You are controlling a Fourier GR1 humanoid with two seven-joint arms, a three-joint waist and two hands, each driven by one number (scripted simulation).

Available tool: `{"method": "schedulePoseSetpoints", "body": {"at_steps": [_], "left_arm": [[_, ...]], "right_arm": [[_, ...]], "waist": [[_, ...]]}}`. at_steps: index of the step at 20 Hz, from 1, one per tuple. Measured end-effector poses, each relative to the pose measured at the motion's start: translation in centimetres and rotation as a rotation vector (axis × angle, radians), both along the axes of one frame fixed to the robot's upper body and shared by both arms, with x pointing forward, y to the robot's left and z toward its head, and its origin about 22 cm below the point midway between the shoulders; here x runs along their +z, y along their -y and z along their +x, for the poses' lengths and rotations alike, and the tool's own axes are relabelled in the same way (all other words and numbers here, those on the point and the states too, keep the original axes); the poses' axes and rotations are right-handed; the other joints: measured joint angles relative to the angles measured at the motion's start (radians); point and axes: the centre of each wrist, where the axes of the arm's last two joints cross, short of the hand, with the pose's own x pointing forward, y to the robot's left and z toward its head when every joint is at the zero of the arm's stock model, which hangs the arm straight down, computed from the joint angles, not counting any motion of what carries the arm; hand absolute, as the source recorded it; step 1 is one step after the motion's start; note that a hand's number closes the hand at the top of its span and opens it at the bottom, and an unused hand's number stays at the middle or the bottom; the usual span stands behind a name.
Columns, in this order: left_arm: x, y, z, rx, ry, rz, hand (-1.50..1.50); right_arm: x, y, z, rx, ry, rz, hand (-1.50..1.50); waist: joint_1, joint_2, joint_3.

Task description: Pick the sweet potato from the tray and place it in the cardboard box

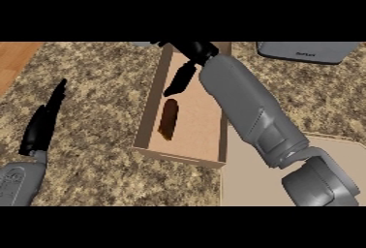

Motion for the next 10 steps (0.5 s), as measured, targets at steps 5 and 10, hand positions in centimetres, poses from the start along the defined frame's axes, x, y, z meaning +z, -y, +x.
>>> {"method": "schedulePoseSetpoints", "body": {"at_steps": [5,10], "left_arm": [[0.3,0.3,0.4,0.004,0.001,-0.001,0.00],[0.0,-0.6,-0.1,0.040,-0.005,-0.005,0.00]], "right_arm": [[1.1,-0.2,0.1,-0.019,0.000,0.181,-1.50],[1.9,0.0,0.5,-0.044,-0.050,0.341,-1.50]], "waist": [[-0.010,-0.001,0.001],[-0.044,-0.003,0.001]]}}
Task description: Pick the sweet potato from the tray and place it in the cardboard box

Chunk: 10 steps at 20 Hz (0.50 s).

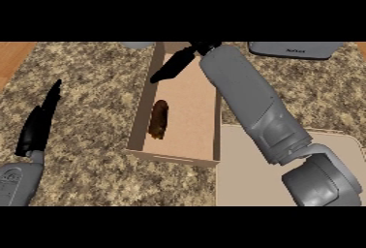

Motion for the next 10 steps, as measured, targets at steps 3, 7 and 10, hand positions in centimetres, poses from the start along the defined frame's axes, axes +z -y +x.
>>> {"method": "schedulePoseSetpoints", "body": {"at_steps": [3,7,10], "left_arm": [[-0.3,-0.5,-0.8,0.010,0.000,0.006,0.00],[-0.4,-1.0,-1.1,0.018,0.000,0.006,0.00],[-0.1,-0.8,-1.0,0.016,0.007,0.007,0.00]], "right_arm": [[0.2,1.6,0.6,0.005,-0.033,0.060,-1.50],[1.0,4.9,1.6,-0.021,-0.061,0.104,-1.50],[1.8,9.0,2.4,-0.059,-0.060,0.115,-1.50]], "waist": [[-0.013,-0.002,0.000],[-0.022,0.001,0.000],[-0.019,0.007,0.001]]}}
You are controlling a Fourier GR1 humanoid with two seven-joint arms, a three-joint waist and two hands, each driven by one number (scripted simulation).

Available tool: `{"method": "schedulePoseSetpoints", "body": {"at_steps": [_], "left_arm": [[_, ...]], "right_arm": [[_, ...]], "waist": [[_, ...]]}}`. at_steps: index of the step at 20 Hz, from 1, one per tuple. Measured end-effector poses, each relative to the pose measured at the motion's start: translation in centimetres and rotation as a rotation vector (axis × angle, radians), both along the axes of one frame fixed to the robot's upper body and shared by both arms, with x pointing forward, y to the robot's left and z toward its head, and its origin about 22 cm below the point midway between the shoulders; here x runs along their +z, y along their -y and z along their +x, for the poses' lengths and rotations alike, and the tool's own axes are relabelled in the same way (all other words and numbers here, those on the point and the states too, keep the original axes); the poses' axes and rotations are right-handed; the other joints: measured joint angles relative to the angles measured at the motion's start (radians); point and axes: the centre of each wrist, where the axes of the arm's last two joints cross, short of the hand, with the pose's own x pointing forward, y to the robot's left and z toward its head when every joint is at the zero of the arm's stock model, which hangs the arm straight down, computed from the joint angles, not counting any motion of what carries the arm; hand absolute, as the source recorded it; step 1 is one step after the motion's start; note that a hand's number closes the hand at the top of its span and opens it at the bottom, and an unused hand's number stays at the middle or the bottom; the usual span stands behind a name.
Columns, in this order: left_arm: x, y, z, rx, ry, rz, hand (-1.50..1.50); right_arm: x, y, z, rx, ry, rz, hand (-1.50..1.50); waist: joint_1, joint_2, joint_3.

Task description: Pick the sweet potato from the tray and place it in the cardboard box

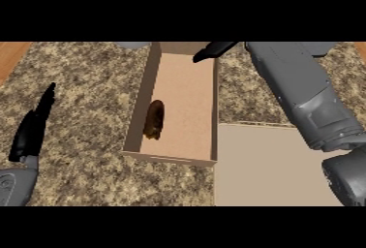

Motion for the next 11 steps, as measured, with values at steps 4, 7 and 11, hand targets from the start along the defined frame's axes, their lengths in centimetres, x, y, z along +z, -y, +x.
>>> {"method": "schedulePoseSetpoints", "body": {"at_steps": [4,7,11], "left_arm": [[-0.1,0.0,-0.2,-0.005,0.003,-0.008,0.00],[-0.1,0.0,-0.3,-0.011,0.011,-0.007,0.00],[0.4,0.3,0.2,-0.014,0.019,-0.010,0.00]], "right_arm": [[0.2,5.0,0.4,-0.044,0.001,0.002,-1.50],[0.6,8.6,0.3,-0.062,0.010,-0.009,-1.50],[0.9,12.3,0.0,-0.052,0.017,-0.047,-1.50]], "waist": [[0.005,0.005,0.001],[0.011,0.010,0.001],[0.017,0.016,0.002]]}}
